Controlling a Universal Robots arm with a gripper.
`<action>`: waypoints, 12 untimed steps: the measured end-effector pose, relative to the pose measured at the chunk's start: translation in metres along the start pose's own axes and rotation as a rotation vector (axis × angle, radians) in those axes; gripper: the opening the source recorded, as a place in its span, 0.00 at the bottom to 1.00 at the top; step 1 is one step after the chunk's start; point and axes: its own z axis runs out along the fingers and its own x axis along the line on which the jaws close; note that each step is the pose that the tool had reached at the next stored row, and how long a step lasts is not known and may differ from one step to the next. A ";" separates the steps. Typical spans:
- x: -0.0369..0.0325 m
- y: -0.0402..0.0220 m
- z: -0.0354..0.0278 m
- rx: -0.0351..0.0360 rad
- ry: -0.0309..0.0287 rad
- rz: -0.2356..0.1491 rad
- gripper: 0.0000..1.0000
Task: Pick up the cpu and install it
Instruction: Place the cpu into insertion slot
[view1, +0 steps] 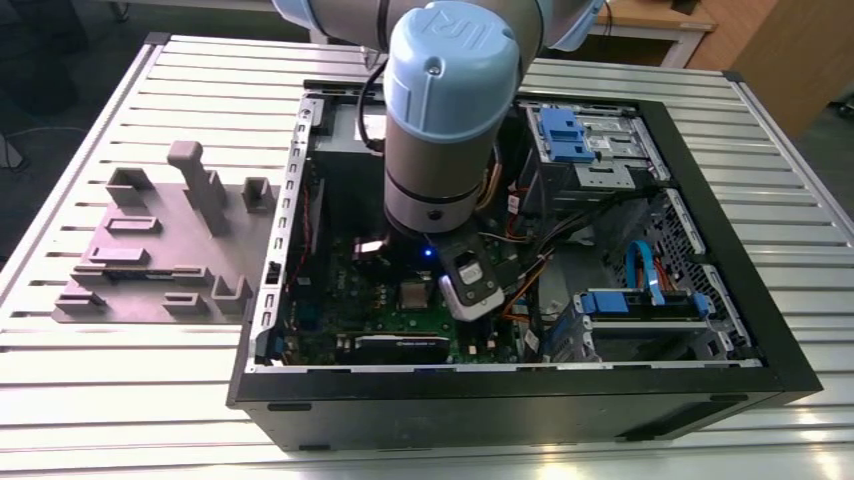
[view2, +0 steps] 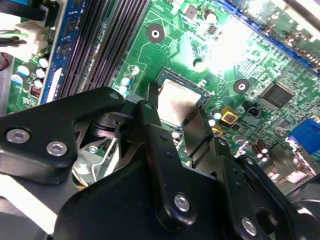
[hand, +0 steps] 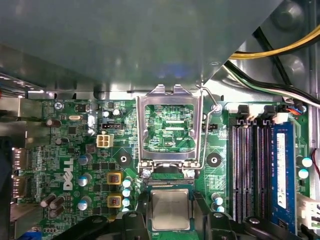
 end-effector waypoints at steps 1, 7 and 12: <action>-0.0001 0.0000 0.0000 0.0001 0.0000 0.000 0.47; -0.0007 0.0000 0.0000 0.0000 0.0000 0.000 0.55; 0.0003 -0.0001 -0.0001 0.0002 0.0002 -0.003 0.55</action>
